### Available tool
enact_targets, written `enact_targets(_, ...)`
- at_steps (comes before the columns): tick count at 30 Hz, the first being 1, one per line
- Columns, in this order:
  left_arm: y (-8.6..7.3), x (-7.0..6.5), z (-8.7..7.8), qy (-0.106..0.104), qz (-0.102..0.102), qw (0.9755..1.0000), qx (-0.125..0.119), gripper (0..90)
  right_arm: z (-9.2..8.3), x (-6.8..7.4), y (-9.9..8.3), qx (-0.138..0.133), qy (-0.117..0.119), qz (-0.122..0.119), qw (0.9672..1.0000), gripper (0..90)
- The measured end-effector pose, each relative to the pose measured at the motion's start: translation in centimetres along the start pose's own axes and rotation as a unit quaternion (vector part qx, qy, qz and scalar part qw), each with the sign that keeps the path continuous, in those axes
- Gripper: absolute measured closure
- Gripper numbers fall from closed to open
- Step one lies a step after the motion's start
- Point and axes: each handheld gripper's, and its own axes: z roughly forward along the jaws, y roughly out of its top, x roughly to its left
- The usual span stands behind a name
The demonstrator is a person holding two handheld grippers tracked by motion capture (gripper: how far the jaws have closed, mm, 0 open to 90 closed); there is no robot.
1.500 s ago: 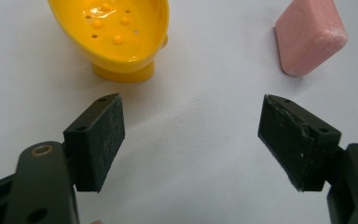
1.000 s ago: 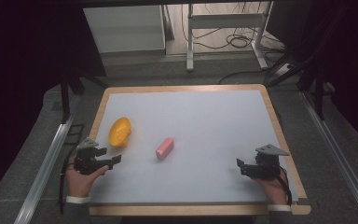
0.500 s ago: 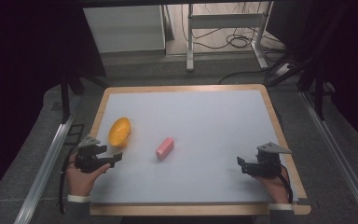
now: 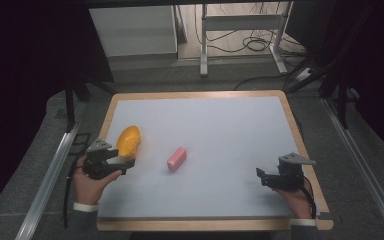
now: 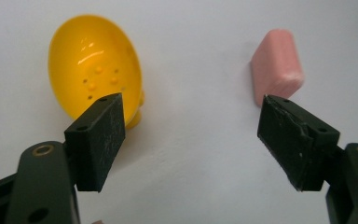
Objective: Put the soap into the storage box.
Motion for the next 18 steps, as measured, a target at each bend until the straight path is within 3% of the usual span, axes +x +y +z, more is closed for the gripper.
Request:
enact_targets(8,0.8,-0.4,-0.1,0.000,0.010,0.9999,0.005,24.0,0.1,0.0,0.0,0.002,0.000,0.002,1.0000,7.3)
enact_targets(18,1.8,-0.9,1.0,-0.002,0.022,0.9996,0.018,24.1,0.2,-0.1,-0.1,0.006,-0.001,0.001,1.0000,7.3)
